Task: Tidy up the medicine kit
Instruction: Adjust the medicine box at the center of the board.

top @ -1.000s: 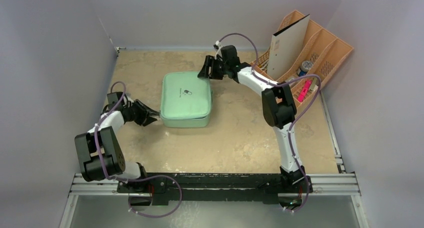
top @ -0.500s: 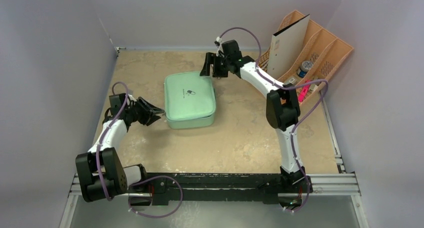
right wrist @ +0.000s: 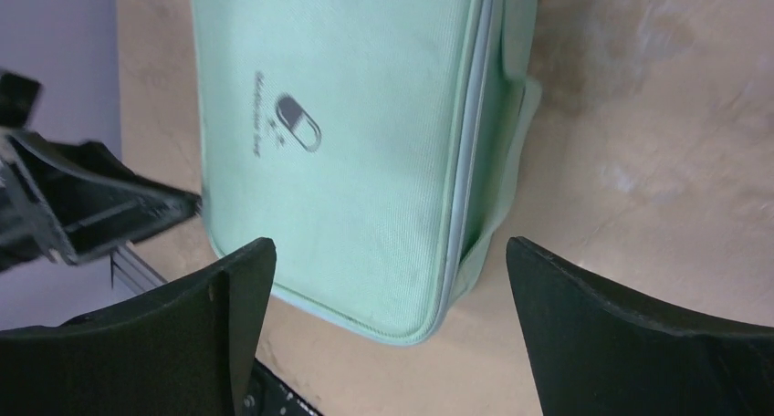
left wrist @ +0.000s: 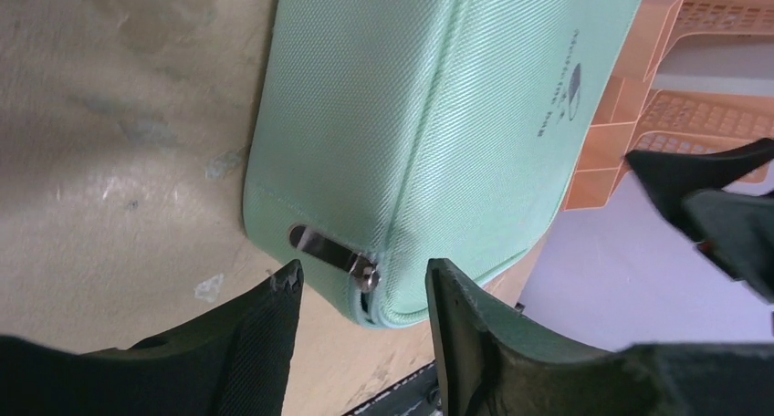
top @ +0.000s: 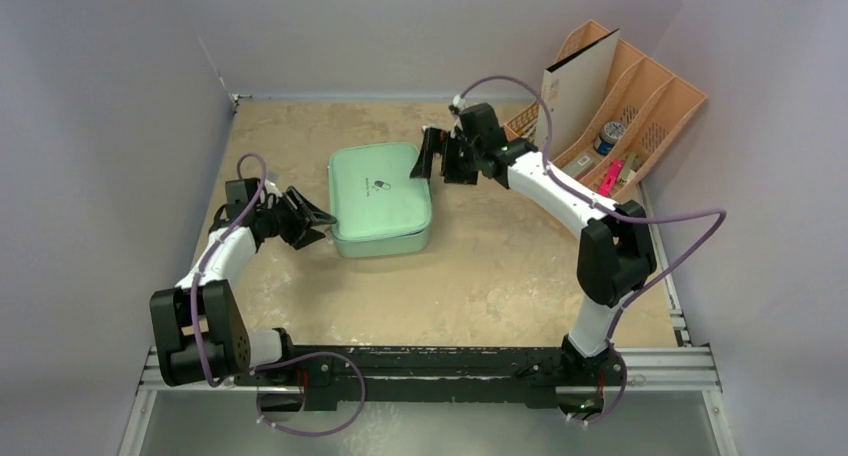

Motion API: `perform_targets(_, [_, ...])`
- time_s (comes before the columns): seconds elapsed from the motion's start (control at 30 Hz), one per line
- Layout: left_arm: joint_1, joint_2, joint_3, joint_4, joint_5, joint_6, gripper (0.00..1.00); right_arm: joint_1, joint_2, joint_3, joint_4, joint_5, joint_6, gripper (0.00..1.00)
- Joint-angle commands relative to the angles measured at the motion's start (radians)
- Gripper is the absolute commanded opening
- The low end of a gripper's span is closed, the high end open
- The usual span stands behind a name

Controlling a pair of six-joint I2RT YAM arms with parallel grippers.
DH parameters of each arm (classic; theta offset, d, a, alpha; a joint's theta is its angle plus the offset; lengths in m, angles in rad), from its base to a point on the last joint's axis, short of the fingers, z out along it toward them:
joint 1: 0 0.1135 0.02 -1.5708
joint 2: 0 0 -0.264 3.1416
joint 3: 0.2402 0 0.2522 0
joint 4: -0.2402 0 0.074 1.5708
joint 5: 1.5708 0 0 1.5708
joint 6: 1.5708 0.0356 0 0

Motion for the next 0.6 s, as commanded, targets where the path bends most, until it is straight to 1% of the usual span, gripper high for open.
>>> perform_targets(0.0, [-0.007, 0.052, 0.142, -0.091, 0.014, 0.162, 0.52, 0.035, -0.049, -0.132, 0.094, 0.017, 0.112, 0.99])
perform_targets(0.1, [-0.009, 0.085, 0.224, -0.189, -0.030, 0.246, 0.53, 0.054, -0.039, -0.173, 0.134, 0.043, 0.120, 0.97])
perform_targets(0.2, [-0.008, 0.091, 0.280, -0.256, -0.079, 0.295, 0.55, 0.060, 0.006, -0.193, 0.192, 0.006, 0.124, 0.91])
perform_targets(0.3, [-0.008, 0.098, 0.320, -0.280, -0.114, 0.329, 0.56, 0.070, 0.069, -0.159, 0.212, -0.029, 0.105, 0.89])
perform_targets(0.37, [-0.007, 0.115, 0.339, -0.283, -0.135, 0.341, 0.56, 0.077, 0.111, -0.111, 0.182, -0.048, 0.075, 0.84])
perform_targets(0.4, [-0.008, 0.125, 0.341, -0.275, -0.130, 0.338, 0.56, 0.079, 0.131, -0.089, 0.165, -0.053, 0.055, 0.80])
perform_targets(0.47, [-0.008, 0.155, 0.347, -0.258, -0.076, 0.336, 0.56, 0.079, 0.163, -0.055, 0.155, -0.084, 0.015, 0.74])
perform_targets(0.57, [-0.010, 0.211, 0.367, -0.257, 0.052, 0.365, 0.55, 0.079, 0.190, -0.037, 0.180, -0.171, -0.026, 0.73])
